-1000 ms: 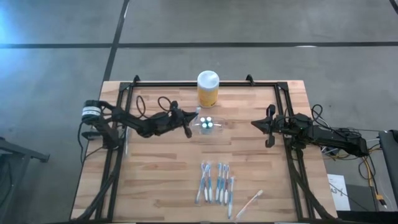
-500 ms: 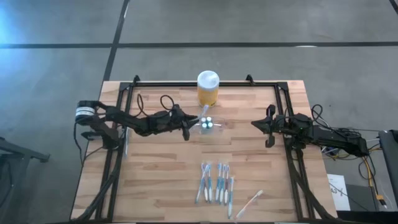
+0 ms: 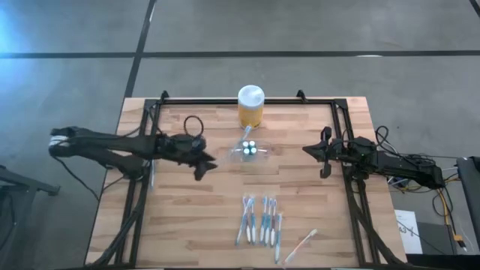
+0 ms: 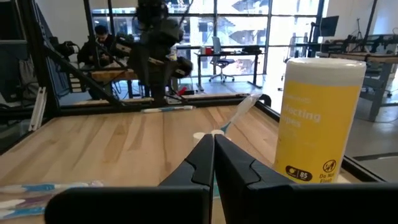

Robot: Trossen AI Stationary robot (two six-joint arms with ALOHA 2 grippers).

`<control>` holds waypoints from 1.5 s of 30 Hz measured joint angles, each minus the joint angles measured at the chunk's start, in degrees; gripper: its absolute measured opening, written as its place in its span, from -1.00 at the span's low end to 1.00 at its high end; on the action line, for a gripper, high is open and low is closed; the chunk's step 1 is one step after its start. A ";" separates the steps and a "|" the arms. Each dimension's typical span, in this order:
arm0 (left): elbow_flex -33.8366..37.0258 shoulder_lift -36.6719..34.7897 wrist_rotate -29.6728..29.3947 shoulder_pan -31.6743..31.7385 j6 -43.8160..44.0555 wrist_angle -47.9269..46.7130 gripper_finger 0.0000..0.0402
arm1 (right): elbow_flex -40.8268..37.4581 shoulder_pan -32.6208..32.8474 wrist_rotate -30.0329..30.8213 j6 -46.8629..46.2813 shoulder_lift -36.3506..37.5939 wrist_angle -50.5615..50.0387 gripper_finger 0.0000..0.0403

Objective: Pick & Place toothbrushing station
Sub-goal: Put the blue toothbrush into the right of the transparent organizer

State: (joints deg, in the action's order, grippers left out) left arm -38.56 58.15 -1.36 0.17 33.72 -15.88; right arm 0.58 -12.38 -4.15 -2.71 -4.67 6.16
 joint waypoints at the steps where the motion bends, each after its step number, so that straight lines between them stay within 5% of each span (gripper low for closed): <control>1: -1.34 -1.13 -3.19 -1.71 2.45 -6.57 -0.11 | 0.00 0.00 -0.06 -0.14 0.00 0.01 -0.96; 7: -8.12 -2.19 -12.61 -10.74 22.19 -38.55 -0.11 | -0.04 0.00 -0.19 -0.34 0.00 0.01 -0.96; 11: -7.52 0.05 -9.75 -15.07 32.57 -47.86 -0.11 | -0.04 0.00 -0.19 -0.37 0.00 0.01 -0.96; 20: -2.21 7.59 -0.60 -17.80 39.00 -50.59 -0.11 | -0.04 0.00 -0.25 -1.44 0.00 0.04 -0.96; 45: -0.60 33.00 2.05 -19.25 44.06 -52.25 -0.15 | -0.04 0.00 -0.39 -1.85 -0.02 0.06 -0.96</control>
State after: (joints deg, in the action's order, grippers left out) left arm -39.16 91.16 0.69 -19.08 77.78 -68.12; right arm 0.54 -12.38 -4.54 -4.56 -4.69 6.22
